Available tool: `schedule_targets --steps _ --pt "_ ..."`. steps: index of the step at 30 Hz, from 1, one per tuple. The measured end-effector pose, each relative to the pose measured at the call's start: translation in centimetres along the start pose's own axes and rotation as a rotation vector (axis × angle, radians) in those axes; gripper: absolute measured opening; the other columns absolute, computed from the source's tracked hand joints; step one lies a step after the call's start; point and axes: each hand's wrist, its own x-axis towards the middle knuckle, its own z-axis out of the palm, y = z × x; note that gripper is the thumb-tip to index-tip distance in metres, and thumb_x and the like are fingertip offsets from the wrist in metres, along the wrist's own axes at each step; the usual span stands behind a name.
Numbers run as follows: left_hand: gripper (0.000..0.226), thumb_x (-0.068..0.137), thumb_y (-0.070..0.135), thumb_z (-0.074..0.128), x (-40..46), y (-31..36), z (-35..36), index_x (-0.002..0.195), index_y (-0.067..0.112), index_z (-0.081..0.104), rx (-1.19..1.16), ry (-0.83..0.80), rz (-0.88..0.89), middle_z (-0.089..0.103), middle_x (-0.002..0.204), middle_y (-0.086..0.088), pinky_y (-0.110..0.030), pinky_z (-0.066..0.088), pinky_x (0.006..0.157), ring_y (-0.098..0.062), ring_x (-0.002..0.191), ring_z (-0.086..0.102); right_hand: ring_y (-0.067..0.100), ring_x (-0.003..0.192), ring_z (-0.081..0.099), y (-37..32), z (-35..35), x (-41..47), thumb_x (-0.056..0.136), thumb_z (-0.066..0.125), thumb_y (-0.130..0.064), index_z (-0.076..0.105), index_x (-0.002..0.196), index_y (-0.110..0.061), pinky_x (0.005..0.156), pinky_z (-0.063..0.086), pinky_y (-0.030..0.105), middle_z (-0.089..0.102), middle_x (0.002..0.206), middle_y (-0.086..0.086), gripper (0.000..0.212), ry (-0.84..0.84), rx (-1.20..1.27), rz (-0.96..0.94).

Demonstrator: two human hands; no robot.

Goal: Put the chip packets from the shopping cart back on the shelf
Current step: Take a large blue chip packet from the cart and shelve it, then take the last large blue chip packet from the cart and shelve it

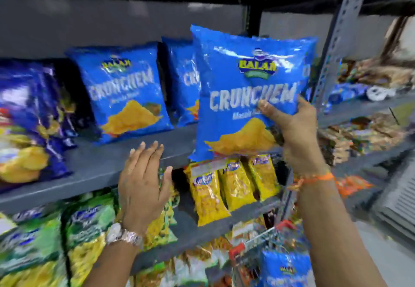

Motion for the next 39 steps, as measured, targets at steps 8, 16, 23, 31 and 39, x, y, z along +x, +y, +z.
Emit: schedule_targets --steps 8,16,23,31,39 --pt "0.048 0.1 0.04 0.043 -0.4 -1.7 1.9 0.137 0.014 0.061 0.114 -0.009 -0.022 0.066 0.136 -0.004 -0.038 0.033 0.113 -0.024 0.124 0.06 0.01 0.083 0.079 4.1 3.5 6.2 0.077 0.087 -0.01 0.068 0.085 -0.02 0.073 0.064 0.029 0.082 0.082 -0.01 0.023 -0.102 -0.055 0.16" --pt "0.045 0.1 0.036 0.045 -0.6 -1.7 2.9 0.136 0.015 0.063 0.116 0.075 -0.016 0.068 0.133 -0.003 -0.041 0.037 0.11 -0.024 0.122 0.062 0.017 0.091 0.079 6.6 3.9 8.6 0.078 0.088 -0.016 0.07 0.116 -0.005 0.071 0.063 0.026 0.081 0.1 0.003 0.044 -0.095 -0.074 0.233" --pt "0.043 0.098 0.033 0.049 -0.6 -1.6 3.4 0.134 0.014 0.064 0.123 0.126 -0.014 0.069 0.131 -0.005 -0.039 0.034 0.111 -0.024 0.121 0.061 0.014 0.091 0.077 6.5 3.4 8.6 0.078 0.087 -0.026 0.063 0.125 -0.007 0.067 0.059 0.025 0.076 0.116 0.008 0.056 -0.087 -0.117 0.233" --pt "0.04 0.099 0.031 0.048 -0.6 -0.9 3.1 0.133 0.015 0.064 0.044 0.165 -0.002 0.069 0.132 -0.003 -0.04 0.035 0.108 -0.024 0.122 0.061 0.018 0.107 0.069 6.1 -2.2 4.0 0.085 0.08 -0.034 0.055 0.126 -0.02 0.076 0.055 0.028 0.067 0.124 0.007 0.05 0.139 -0.073 0.148" --pt "0.028 0.097 0.023 0.052 -6.3 6.2 9.4 0.119 0.019 0.069 -0.276 0.021 0.198 0.07 0.124 0.001 -0.037 0.037 0.106 -0.023 0.12 0.062 0.014 0.07 0.06 15.2 -15.3 -6.4 0.088 0.076 -0.009 0.06 0.097 -0.016 0.062 0.051 0.026 0.064 0.083 -0.003 0.02 0.402 -0.147 0.247"
